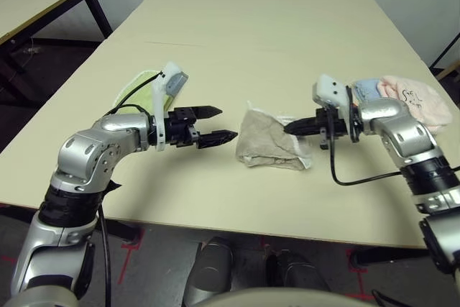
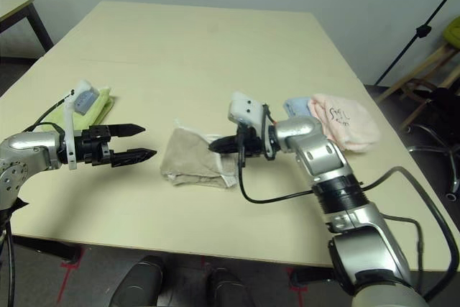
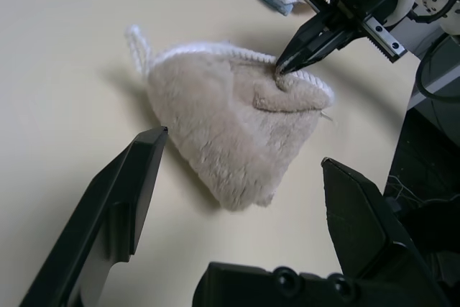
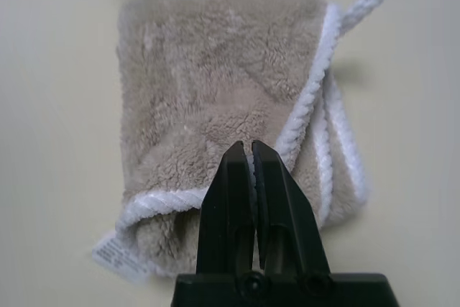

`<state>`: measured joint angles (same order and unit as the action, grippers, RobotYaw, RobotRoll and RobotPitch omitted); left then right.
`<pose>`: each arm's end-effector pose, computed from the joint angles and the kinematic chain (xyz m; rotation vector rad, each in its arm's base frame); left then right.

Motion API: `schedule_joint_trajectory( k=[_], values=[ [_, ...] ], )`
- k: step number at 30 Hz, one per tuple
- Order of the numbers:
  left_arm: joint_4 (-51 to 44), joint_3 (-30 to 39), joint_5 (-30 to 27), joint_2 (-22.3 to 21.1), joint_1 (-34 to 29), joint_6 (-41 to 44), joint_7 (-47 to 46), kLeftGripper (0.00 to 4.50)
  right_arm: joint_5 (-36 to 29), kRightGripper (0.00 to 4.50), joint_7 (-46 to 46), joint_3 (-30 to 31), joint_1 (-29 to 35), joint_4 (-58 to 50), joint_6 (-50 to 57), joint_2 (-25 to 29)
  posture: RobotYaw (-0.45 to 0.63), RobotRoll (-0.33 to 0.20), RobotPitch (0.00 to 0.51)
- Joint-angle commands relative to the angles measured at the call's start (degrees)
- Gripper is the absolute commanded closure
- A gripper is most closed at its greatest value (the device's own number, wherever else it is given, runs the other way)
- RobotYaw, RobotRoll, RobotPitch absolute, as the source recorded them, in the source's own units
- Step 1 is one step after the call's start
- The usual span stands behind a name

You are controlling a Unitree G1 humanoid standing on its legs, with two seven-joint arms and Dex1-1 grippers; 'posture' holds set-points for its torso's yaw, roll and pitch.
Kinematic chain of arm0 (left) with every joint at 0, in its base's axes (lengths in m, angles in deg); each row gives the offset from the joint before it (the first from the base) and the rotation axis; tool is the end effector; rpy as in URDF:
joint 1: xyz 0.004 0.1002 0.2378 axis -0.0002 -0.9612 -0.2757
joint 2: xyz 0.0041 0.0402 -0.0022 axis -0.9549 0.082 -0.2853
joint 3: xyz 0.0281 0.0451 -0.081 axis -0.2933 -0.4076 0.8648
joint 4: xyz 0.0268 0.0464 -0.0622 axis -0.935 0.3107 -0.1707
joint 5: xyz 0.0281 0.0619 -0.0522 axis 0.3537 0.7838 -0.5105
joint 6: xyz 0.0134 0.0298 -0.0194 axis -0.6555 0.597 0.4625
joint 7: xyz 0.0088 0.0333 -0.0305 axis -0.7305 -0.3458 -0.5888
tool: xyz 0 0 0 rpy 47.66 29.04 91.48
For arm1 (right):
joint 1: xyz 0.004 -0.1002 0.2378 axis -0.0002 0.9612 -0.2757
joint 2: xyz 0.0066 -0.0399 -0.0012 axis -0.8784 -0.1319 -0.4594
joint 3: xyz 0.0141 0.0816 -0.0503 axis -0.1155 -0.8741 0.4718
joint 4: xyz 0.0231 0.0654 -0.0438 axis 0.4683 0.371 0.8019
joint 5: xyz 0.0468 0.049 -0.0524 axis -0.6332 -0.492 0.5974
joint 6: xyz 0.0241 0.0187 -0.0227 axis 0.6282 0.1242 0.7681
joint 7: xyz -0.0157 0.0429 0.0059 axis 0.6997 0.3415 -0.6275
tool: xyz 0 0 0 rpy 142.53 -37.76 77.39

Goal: Fold the towel and set it aside.

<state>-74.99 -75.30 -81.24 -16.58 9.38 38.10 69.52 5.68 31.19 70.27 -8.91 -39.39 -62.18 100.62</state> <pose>0.2379 0.2194 0.1872 0.0869 0.3148 -1.0951 0.2860 -0.2239 0.1778 -0.5341 0.3359 1.2840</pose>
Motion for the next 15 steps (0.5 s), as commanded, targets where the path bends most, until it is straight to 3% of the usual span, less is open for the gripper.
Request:
schedule_joint_trajectory(
  k=[1, 5, 8, 14, 15],
  values=[
    [-0.64, -0.32, -0.43, -0.19, 0.41, 0.38, 0.52, 0.0, 3.18, 4.45, -0.17, 0.26, -0.52, 3.23, -4.59, 0.85, 0.21, 0.0, 0.093],
    [-0.62, -0.57, -0.42, -0.11, 0.7, 0.5, 0.6, 0.0, 8.12, 3.47, -3.48, 0.44, -2.7, 8.78, -14.2, 0.18, 0.21, 0.0, 0.091],
    [-0.68, -0.73, -0.53, -0.08, 0.83, 0.58, 0.65, 0.0, 10.51, 2.39, -5.56, 0.34, -4.11, 12.69, -21.61, -0.91, 0.21, 0.0, 0.09],
    [-0.4, -1.05, -0.65, -0.09, 1.3, 0.54, 0.65, 0.0, 10.75, 0.12, -4.84, -0.48, -6.33, 16.6, -25.42, -1.29, 0.21, 0.0, 0.09],
    [-0.34, -1.08, -0.66, 0.05, 1.4, 0.56, 0.54, 0.0, 10.78, 0.03, -4.64, -0.63, -6.58, 17.32, -25.8, -1.08, 0.21, 0.0, 0.09]
  ],
)
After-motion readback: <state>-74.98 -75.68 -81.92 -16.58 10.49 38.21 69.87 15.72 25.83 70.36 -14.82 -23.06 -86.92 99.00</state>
